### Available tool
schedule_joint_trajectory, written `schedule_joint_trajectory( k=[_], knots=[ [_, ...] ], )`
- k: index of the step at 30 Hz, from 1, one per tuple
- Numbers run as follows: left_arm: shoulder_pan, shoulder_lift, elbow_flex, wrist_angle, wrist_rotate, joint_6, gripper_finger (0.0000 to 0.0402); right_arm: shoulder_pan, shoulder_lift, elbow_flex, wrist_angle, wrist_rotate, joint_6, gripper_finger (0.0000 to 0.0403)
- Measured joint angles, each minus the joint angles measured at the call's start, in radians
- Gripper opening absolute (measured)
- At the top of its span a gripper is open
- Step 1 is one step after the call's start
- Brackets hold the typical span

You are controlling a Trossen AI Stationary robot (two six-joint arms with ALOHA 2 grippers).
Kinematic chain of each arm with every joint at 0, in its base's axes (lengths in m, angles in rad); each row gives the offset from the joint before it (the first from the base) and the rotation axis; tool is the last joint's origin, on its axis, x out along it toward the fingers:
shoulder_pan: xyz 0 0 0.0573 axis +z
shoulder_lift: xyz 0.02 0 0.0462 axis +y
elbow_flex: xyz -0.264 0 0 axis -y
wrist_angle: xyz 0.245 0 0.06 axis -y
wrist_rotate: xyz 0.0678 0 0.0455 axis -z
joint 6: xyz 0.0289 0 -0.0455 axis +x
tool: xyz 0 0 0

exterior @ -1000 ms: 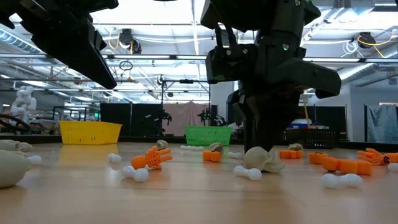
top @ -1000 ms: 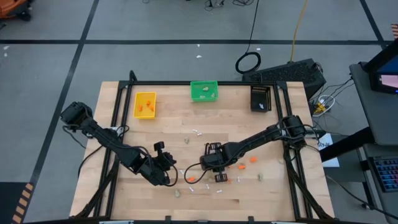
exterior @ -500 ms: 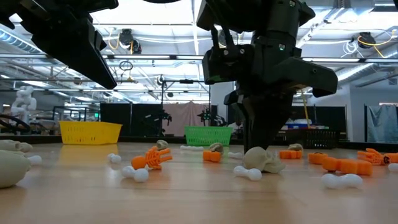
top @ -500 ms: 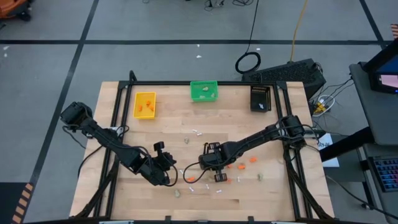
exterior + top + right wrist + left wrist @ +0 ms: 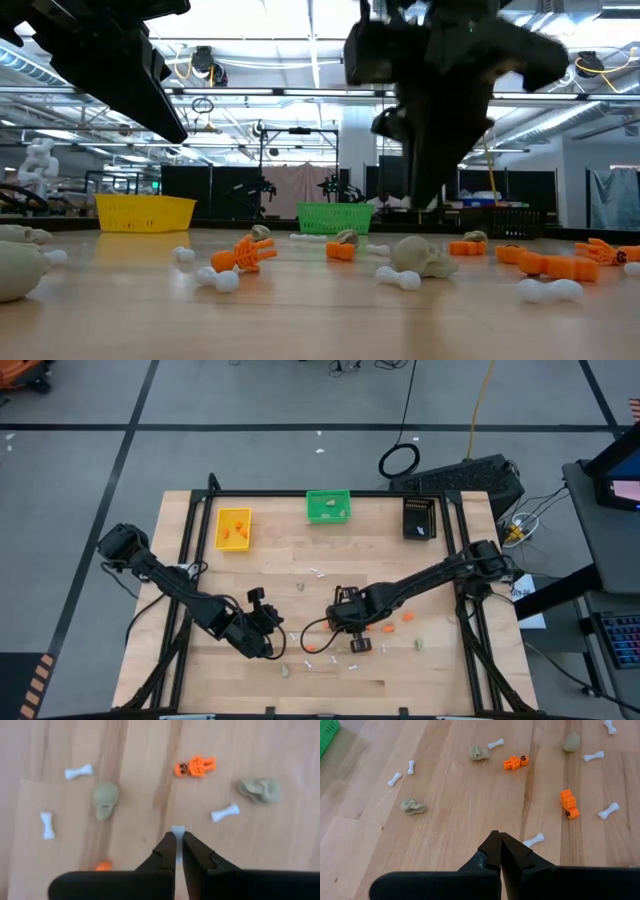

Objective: Sort Halloween decoration
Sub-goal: Put the white bone toy into the black bin

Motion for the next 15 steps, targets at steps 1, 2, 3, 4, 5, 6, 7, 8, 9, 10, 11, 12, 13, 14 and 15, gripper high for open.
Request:
schedule_joint_trajectory(
  k=[1,2,3,4,5,6,7,8,9,10,11,12,13,14,15],
  knots=[
    [0.000,0.000,0.000,-0.001,0.000,0.000,0.0006,0.001,-0.013,0.000,-0.010,0.001,0.000,0.0000],
    [0.000,0.000,0.000,-0.001,0.000,0.000,0.0006,0.004,-0.026,-0.001,-0.023,0.002,-0.001,0.0000],
    [0.000,0.000,0.000,-0.001,0.000,0.000,0.0006,0.005,-0.042,-0.001,-0.030,0.002,-0.002,0.0000],
    [0.000,0.000,0.000,-0.001,0.000,0.000,0.0006,0.009,-0.057,-0.001,-0.032,0.002,-0.003,0.0000],
    [0.000,0.000,0.000,-0.002,0.000,0.000,0.0006,0.011,-0.072,-0.001,-0.038,0.003,-0.003,0.0000],
    [0.000,0.000,0.000,-0.002,0.000,0.000,0.0006,0.016,-0.089,0.000,-0.049,0.003,-0.003,0.0000],
    [0.000,0.000,0.000,-0.002,0.000,0.000,0.0006,0.020,-0.101,0.000,-0.056,0.003,-0.002,0.0000],
    [0.000,0.000,0.000,-0.002,0.000,0.000,0.0006,0.025,-0.111,0.000,-0.059,0.003,-0.001,0.0000],
    [0.000,0.000,0.000,-0.002,0.001,0.000,0.0006,0.032,-0.120,0.000,-0.063,0.003,-0.001,0.0000],
    [0.000,0.000,0.000,-0.002,0.003,0.000,0.0006,0.039,-0.128,0.000,-0.067,0.003,-0.001,0.0000],
    [0.000,0.000,0.000,-0.002,0.005,0.000,0.0006,0.046,-0.135,0.000,-0.068,0.003,0.000,0.0000],
    [0.000,0.000,0.000,-0.002,0.005,0.000,0.0006,0.054,-0.141,0.000,-0.066,0.003,0.000,0.0000],
    [0.000,0.000,0.000,-0.002,0.005,-0.001,0.0006,0.062,-0.145,0.000,-0.063,0.004,0.001,0.0000],
    [0.000,0.000,0.000,-0.002,0.005,-0.001,0.0006,0.069,-0.145,0.001,-0.059,0.006,0.006,0.0000],
    [0.000,0.000,0.000,-0.002,0.005,-0.001,0.0006,0.077,-0.145,-0.005,-0.043,0.008,0.013,0.0000]
  ],
)
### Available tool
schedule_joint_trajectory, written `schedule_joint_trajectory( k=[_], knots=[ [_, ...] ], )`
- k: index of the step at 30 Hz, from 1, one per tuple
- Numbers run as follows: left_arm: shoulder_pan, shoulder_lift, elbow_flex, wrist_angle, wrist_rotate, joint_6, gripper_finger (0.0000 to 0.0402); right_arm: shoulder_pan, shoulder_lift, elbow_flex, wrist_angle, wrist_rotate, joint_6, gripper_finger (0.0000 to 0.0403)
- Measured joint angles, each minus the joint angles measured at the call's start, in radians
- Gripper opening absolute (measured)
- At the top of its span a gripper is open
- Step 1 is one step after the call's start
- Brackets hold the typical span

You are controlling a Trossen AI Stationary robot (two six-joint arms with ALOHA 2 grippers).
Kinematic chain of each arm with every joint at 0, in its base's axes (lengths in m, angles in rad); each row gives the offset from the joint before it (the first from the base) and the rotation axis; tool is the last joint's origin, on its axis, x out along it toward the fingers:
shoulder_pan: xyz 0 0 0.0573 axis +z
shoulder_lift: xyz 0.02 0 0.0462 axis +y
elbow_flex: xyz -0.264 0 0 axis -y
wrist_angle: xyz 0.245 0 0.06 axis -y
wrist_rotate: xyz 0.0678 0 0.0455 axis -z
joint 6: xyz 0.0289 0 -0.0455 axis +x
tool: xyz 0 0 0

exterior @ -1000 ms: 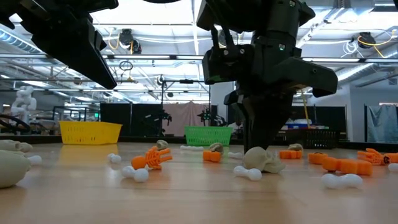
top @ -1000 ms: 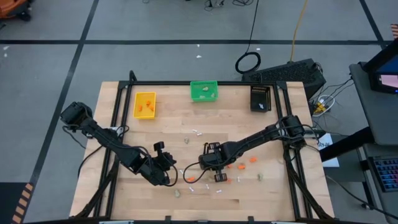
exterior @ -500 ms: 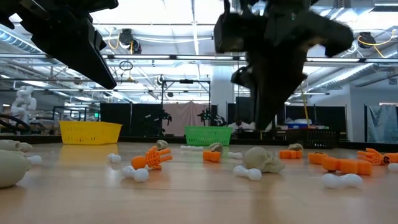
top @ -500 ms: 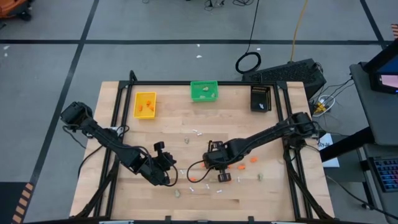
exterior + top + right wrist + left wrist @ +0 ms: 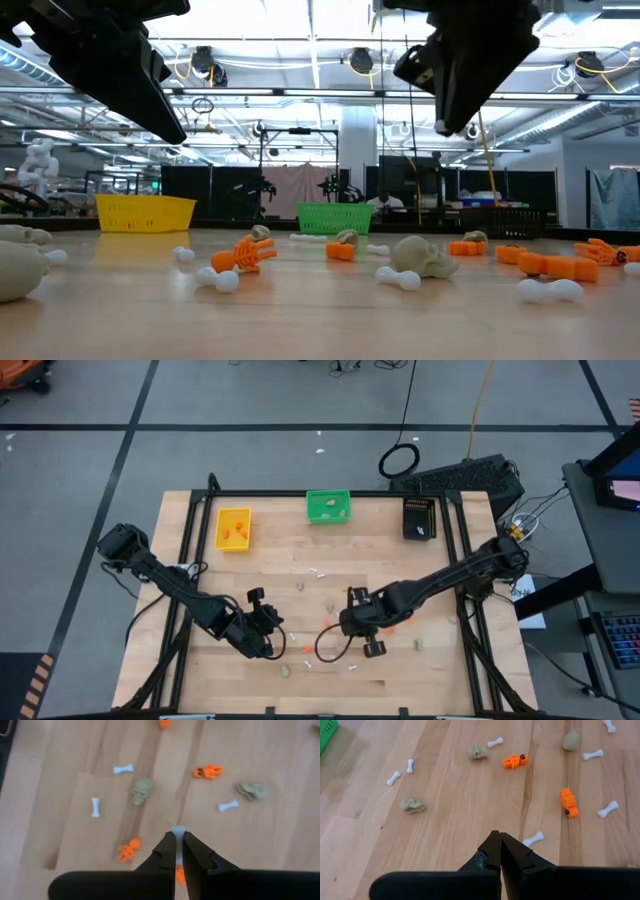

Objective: Sort Halloween decoration
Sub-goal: Put the white bone toy into the black bin

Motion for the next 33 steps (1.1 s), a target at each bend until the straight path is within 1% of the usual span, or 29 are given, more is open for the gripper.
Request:
schedule_joint_trajectory(
  k=[3,5,8,14,18,21,27,31,33],
  knots=[
    [0.000,0.000,0.000,0.000,0.000,-0.001,0.0006,0.023,0.000,-0.056,0.092,0.001,0.014,0.0000],
    [0.000,0.000,0.000,0.000,0.000,-0.002,0.0006,0.037,0.001,-0.112,0.198,0.001,0.023,0.0000],
    [0.000,0.000,0.000,0.000,0.000,-0.002,0.0006,0.052,0.001,-0.218,0.426,-0.001,0.036,0.0000],
    [0.000,0.000,0.000,0.003,0.000,-0.002,0.0006,0.065,0.002,-0.411,0.947,-0.001,0.023,0.0000],
    [0.000,0.000,0.000,0.005,0.000,-0.002,0.0006,0.063,0.001,-0.504,1.247,0.002,-0.004,0.0000],
    [0.000,0.000,0.000,0.005,0.000,-0.002,0.0006,0.056,0.000,-0.554,1.440,0.001,-0.040,0.0000],
    [0.000,0.000,0.000,0.039,-0.010,0.028,0.0006,0.044,0.000,-0.631,1.762,0.001,-0.127,0.0000],
    [0.000,0.000,0.000,0.064,-0.013,0.048,0.0006,0.029,0.000,-0.677,1.930,0.005,-0.161,0.0000],
    [0.000,0.000,0.000,0.066,-0.013,0.053,0.0006,0.023,0.000,-0.690,1.982,0.055,-0.163,0.0000]
  ],
)
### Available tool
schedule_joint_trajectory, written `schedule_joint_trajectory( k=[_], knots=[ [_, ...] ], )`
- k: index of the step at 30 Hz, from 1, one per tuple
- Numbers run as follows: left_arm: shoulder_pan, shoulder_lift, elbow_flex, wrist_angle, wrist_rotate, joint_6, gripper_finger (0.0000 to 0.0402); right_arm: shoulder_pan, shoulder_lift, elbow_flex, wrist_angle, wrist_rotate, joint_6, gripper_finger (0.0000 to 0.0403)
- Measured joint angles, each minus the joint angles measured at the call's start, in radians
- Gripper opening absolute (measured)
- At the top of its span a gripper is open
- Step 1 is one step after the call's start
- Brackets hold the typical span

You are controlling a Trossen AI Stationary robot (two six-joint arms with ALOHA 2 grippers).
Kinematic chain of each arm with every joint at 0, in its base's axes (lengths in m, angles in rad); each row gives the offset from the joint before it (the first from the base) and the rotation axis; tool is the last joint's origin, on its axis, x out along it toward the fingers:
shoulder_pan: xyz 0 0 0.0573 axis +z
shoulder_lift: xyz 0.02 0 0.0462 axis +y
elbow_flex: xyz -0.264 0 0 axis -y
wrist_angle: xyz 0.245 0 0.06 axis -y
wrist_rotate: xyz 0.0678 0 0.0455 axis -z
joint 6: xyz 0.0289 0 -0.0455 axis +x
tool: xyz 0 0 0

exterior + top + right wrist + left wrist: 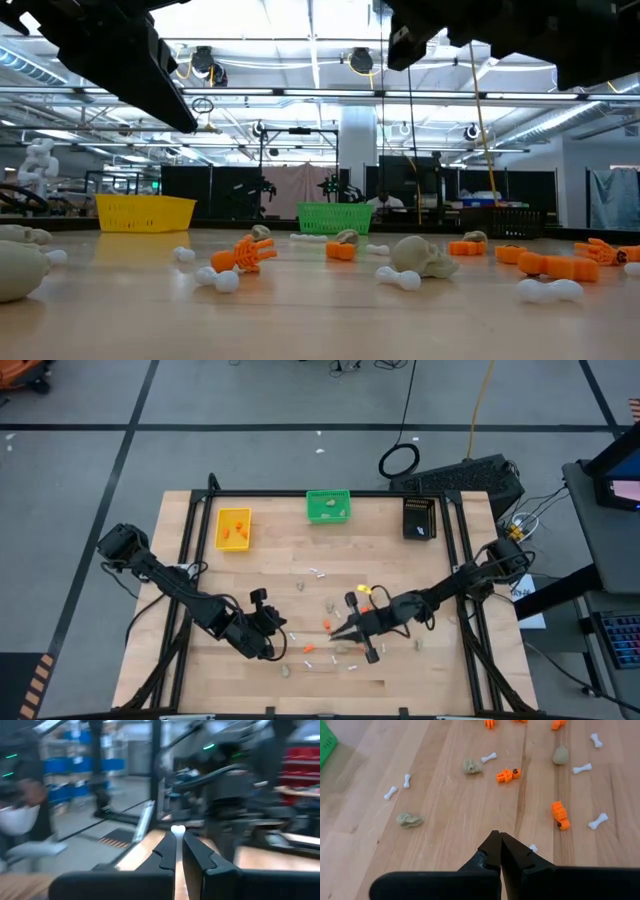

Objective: Sort Halloween decoration
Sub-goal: Put the white bone toy into the black bin

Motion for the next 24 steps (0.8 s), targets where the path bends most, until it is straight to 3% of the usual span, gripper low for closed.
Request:
schedule_joint_trajectory(
  k=[4,10,18,24],
  knots=[
    [0.002,0.000,0.000,0.014,-0.008,0.001,0.0006,-0.007,0.000,-0.008,0.027,0.098,-0.008,0.0000],
    [0.002,0.000,0.000,0.014,-0.013,0.001,0.0006,-0.014,0.000,-0.008,0.050,0.113,-0.011,0.0000],
    [0.002,0.000,0.000,0.014,-0.014,0.001,0.0006,-0.013,0.000,-0.008,0.053,0.259,0.009,0.0000],
    [0.002,0.000,0.000,0.014,-0.019,0.001,0.0006,0.000,0.000,-0.008,0.053,0.222,-0.245,0.0000]
  ],
)
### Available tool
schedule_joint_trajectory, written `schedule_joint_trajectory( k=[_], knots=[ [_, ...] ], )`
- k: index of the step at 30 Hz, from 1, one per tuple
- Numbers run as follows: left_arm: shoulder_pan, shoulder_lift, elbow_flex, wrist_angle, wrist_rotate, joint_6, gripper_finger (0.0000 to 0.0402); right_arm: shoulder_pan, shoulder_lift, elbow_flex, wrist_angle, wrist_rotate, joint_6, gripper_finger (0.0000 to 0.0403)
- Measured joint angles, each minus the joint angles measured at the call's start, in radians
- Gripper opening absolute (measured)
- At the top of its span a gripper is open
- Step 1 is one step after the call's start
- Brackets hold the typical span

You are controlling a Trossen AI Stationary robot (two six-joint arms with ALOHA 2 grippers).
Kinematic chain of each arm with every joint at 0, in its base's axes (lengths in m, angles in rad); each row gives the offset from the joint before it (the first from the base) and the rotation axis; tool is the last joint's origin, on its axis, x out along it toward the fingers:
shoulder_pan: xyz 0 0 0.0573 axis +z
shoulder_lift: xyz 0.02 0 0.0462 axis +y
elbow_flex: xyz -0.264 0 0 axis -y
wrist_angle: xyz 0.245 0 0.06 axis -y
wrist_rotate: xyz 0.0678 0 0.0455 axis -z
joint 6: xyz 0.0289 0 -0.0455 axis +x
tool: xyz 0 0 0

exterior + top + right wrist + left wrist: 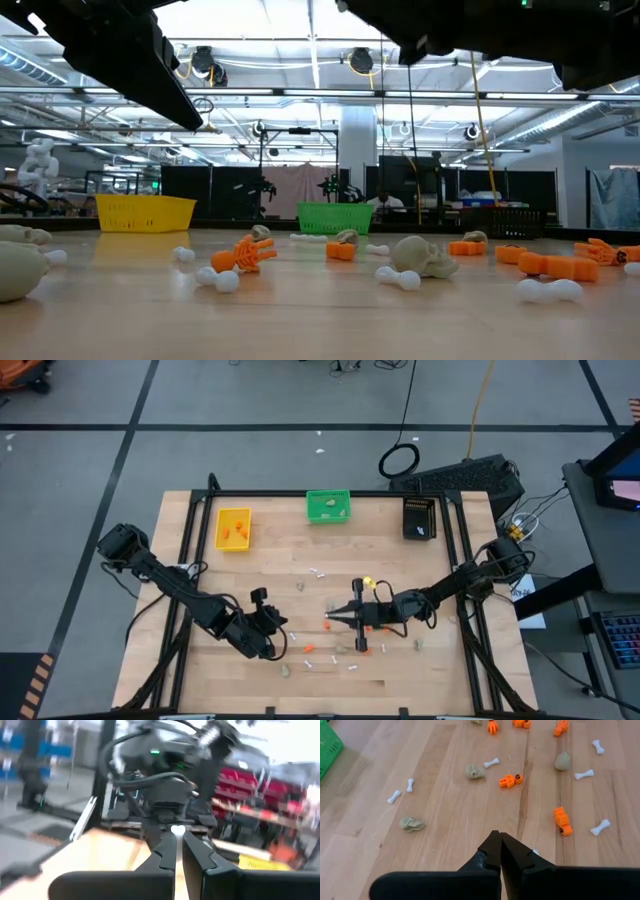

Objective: Sort Halloween decoration
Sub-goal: Put the white bone toy into the black bin

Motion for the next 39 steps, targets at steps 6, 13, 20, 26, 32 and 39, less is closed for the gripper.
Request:
schedule_joint_trajectory(
  k=[6,13,20,26,32,39],
  knots=[
    [0.012,0.000,0.000,0.000,0.000,0.000,0.0006,0.032,0.000,0.000,-0.013,-0.019,-0.366,0.0000],
    [0.024,0.000,0.000,0.000,0.000,0.000,0.0006,0.048,0.000,0.000,-0.035,-0.019,-0.600,0.0000],
    [0.024,0.000,0.000,0.000,0.001,0.000,0.0006,0.048,0.000,0.001,-0.035,-0.019,-0.600,0.0000],
    [0.024,0.000,0.000,0.000,0.001,0.000,0.0006,0.048,0.000,0.001,-0.035,-0.019,-0.535,0.0000],
    [0.024,0.000,0.000,0.000,0.005,0.000,0.0006,0.048,0.000,0.001,-0.031,-0.019,-0.398,0.0000],
    [0.024,0.000,0.000,0.000,0.007,0.000,0.0006,0.048,0.000,0.002,-0.001,-0.013,-0.136,0.0000]
  ],
)
